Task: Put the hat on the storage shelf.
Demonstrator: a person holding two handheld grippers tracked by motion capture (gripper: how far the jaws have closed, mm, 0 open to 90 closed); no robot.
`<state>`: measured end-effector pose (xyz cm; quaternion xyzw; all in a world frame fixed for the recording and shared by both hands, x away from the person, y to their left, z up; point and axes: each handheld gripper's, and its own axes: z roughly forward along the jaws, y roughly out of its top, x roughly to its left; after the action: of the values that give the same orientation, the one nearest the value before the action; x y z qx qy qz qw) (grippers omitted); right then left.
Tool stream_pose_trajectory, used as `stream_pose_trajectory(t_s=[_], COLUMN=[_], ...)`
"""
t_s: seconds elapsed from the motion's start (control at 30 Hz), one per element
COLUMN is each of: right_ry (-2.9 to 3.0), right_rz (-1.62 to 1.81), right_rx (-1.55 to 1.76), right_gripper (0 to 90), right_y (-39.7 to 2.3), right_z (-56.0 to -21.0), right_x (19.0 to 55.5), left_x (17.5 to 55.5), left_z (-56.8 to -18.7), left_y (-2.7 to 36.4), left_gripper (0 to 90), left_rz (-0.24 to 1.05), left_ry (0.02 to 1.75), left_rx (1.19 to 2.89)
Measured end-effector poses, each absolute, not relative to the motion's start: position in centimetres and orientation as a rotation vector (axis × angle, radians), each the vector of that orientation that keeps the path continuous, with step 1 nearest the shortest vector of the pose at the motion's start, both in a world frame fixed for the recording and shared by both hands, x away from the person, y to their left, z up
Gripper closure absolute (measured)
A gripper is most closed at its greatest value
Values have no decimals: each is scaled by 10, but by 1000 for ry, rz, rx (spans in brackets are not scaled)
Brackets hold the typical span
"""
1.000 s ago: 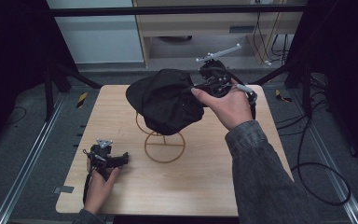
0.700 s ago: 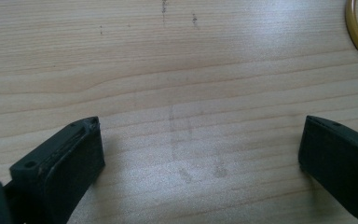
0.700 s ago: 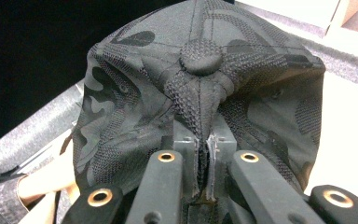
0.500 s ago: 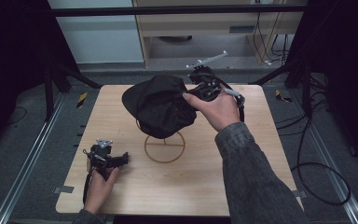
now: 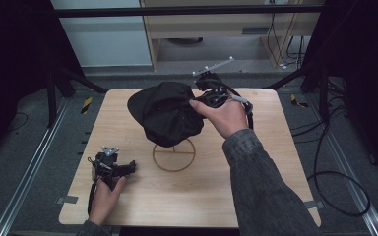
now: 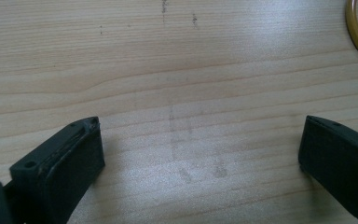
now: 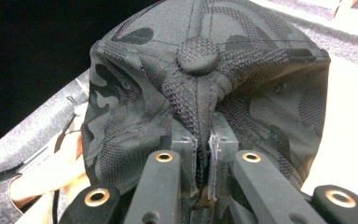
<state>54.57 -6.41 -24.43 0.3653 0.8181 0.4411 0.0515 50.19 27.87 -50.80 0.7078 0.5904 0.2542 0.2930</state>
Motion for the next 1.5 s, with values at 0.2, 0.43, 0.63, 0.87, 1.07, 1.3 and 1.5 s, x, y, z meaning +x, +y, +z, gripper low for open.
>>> stream_pose_trajectory(t_s=[0.2, 0.43, 0.63, 0.87, 1.07, 1.3, 1.5], right_ry=[2501, 2514, 2518, 2527, 2520, 2517, 2514], right_rz=[1329, 1308, 1288, 1260, 1266, 1265, 1270], right_rx=[1111, 1112, 1107, 1102, 1116, 1129, 1140], right_gripper=[840, 837, 834, 826, 821, 807, 790], right_y=[-62, -59, -52, -44, -41, -42, -43], right_z=[-250, -257, -257, -263, -262, -263, -264], right_x=[546, 544, 545, 548, 550, 553, 554], left_x=[502, 502, 502, 502, 502, 502, 502], left_z=[-508, -508, -508, -508, -508, -508, -508], left_y=[279, 279, 279, 279, 279, 279, 279], left_gripper=[0, 0, 0, 0, 0, 0, 0], left_rz=[676, 676, 675, 676, 676, 676, 676], left_ry=[1571, 1571, 1571, 1572, 1572, 1572, 1572], left_rx=[1890, 1891, 1891, 1888, 1889, 1889, 1889])
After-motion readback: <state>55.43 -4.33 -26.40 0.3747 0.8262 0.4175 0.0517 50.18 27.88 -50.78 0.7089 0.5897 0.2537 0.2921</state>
